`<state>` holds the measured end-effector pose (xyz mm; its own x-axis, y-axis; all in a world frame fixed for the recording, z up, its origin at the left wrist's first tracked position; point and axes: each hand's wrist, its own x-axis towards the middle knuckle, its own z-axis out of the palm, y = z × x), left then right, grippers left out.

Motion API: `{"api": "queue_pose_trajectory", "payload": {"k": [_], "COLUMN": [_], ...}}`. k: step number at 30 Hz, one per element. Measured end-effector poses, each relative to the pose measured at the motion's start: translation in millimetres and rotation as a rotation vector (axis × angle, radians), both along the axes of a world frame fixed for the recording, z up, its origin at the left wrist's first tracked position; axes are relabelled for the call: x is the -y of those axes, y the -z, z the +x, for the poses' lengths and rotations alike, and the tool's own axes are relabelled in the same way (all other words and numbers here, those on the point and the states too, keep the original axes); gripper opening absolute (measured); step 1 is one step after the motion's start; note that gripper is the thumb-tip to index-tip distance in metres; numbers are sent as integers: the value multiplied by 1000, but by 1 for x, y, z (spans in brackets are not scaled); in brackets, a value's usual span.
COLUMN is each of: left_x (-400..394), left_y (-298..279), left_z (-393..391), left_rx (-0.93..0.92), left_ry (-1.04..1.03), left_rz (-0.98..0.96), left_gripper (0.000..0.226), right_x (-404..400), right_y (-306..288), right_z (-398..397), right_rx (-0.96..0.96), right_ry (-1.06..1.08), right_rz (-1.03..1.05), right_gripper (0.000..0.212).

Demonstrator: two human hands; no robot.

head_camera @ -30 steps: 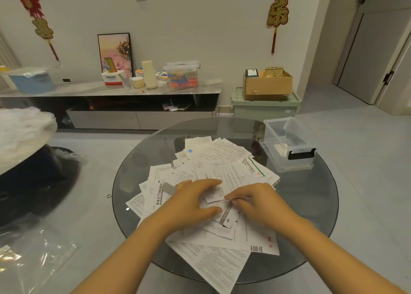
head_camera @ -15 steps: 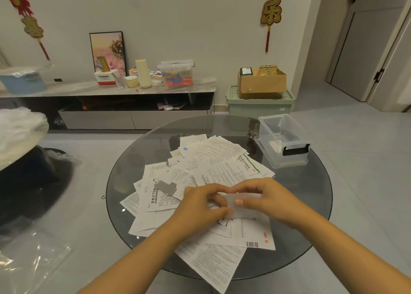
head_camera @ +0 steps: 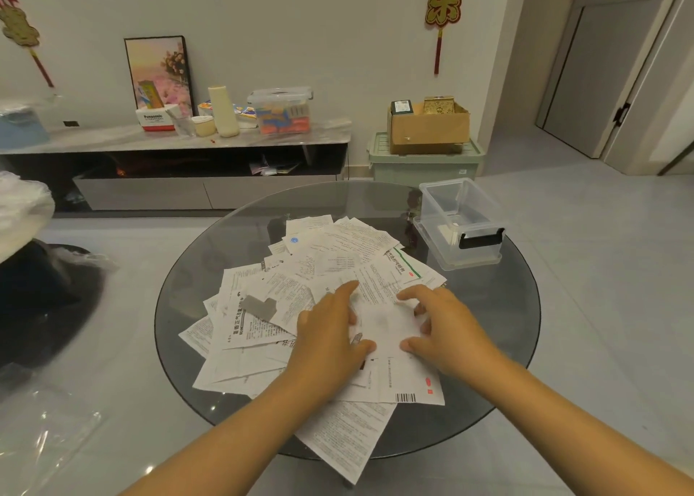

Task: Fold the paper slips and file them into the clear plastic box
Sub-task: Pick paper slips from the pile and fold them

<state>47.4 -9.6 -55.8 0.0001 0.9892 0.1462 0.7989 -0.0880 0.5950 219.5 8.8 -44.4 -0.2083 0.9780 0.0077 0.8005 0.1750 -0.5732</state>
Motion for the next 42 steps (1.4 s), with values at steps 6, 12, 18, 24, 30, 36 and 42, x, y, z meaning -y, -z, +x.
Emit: {"api": "queue_pose_trajectory", "payload": {"k": [6, 12, 18, 24, 30, 36, 42], "left_x": [6, 2, 0, -3, -11, -20, -16], "left_y": [1, -2, -14, -4, 4, 3, 7], "left_z": [-3, -9, -7, -1, 7, 3, 0], "left_rx": [-277, -307, -392, -120, 26, 79, -104], "left_ry": [244, 329, 354, 190, 54, 94, 183], "left_rz": [124, 36, 77, 127, 81, 40, 166], "left_gripper": [32, 48, 42, 24, 21, 29, 14], "right_x": [2, 1, -1, -7, -16, -21, -16], "right_y": [-3, -8, -2, 1, 10, 9, 5], "right_z": [5, 12, 12, 7, -1, -3, 2], "right_rx": [322, 347, 319, 66, -71, 42, 137], "right_ry": [-277, -364, -318, -151, -23, -31, -37], "right_rz": [131, 122, 143, 123, 81, 76, 84], "right_gripper": [38, 44, 28, 14, 26, 35, 30]}}
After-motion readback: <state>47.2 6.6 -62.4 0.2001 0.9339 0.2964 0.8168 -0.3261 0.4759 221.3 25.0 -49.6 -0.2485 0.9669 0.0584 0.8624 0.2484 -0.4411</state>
